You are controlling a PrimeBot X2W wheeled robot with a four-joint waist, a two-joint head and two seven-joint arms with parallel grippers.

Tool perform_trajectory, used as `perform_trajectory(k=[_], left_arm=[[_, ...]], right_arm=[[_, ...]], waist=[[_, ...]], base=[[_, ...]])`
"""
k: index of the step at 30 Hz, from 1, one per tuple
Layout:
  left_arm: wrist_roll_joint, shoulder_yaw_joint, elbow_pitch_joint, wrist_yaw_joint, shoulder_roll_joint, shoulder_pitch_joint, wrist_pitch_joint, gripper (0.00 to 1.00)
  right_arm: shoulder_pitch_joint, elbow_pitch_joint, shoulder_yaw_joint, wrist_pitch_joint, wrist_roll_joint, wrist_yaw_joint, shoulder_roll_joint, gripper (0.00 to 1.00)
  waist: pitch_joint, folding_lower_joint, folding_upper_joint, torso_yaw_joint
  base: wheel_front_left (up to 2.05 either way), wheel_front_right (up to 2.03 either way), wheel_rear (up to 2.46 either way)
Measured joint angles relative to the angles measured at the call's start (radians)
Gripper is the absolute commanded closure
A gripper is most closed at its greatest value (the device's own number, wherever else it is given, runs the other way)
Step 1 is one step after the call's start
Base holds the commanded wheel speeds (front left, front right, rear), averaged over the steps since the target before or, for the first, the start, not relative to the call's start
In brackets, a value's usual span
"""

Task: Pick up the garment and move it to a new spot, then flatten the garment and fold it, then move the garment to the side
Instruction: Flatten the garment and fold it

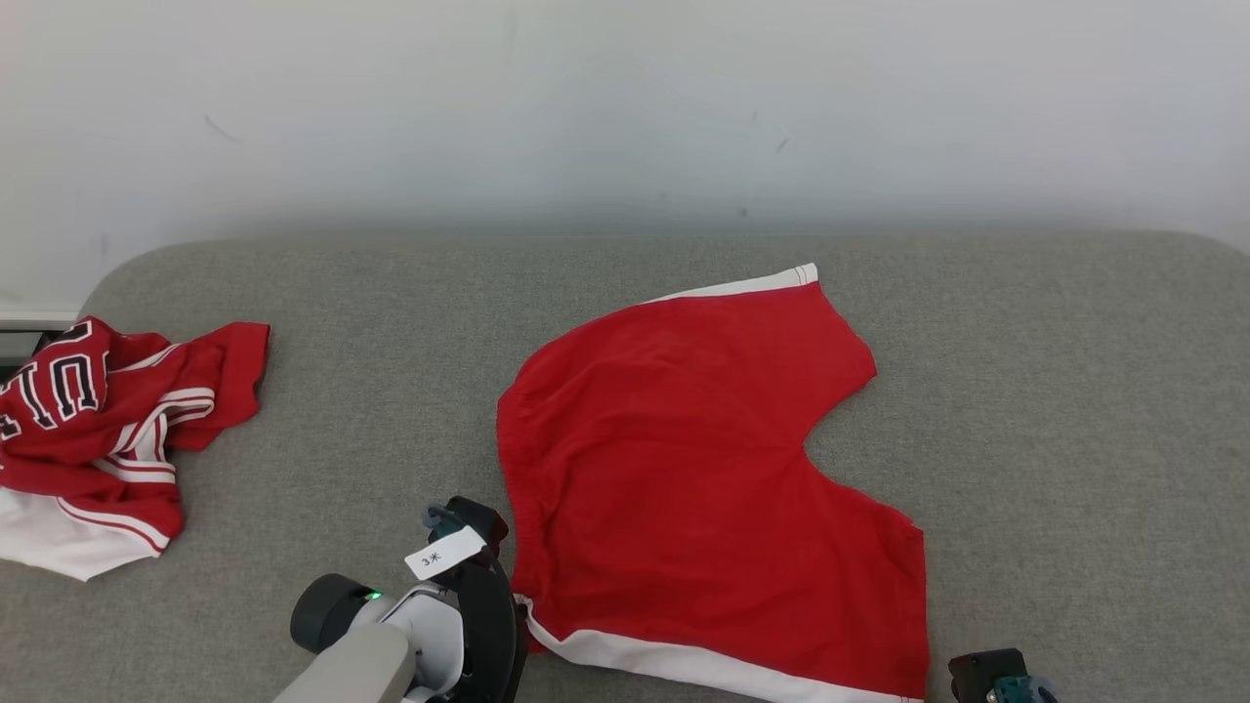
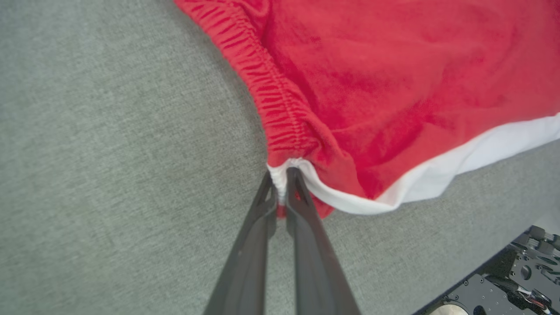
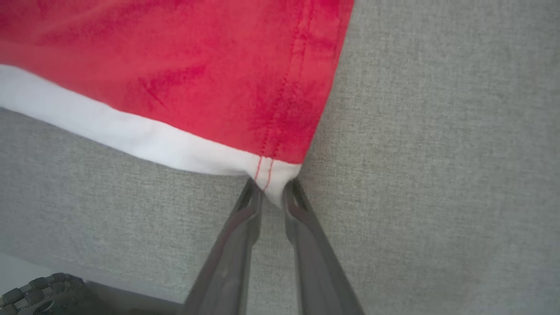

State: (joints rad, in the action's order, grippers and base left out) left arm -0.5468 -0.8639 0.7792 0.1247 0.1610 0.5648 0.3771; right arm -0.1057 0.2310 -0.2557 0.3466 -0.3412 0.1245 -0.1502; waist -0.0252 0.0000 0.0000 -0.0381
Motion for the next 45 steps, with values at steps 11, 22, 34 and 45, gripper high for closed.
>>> perform_trajectory(k=[11,22,34,45], left_arm=[[-0.056,-0.023,-0.017,0.0,0.009,0.004,-0.05,1.0],[-0.141,0.077,-0.092,0.0,0.041,0.011,-0.167,1.0],[-0.155,0.114,-0.095,-0.014,-0.01,0.098,-0.192,1.0],[-0.15,0.153,-0.047,-0.097,-0.069,0.23,-0.194,1.0]], right_arm=[[0.01,-0.01,0.028,-0.022,-0.006,0.0,0.013,1.0],[-0.025,-0.186,0.153,-0.102,-0.128,-0.026,-0.006,1.0],[0.256,-0.221,0.107,-0.081,-0.048,-0.076,-0.093,1.0],[0.517,-0.076,0.091,-0.054,-0.027,-0.097,-0.094,1.0]], waist=[[0.002,0.0,0.0001,-0.002],[0.007,0.0,0.0,-0.018],[-0.036,0.0001,0.0001,-0.024],[-0.123,0.0001,0.0001,-0.033]], base=[[0.0,0.0,0.0],[0.0,0.0,0.0],[0.0,0.0,0.0],[0.0,0.0,0.0]])
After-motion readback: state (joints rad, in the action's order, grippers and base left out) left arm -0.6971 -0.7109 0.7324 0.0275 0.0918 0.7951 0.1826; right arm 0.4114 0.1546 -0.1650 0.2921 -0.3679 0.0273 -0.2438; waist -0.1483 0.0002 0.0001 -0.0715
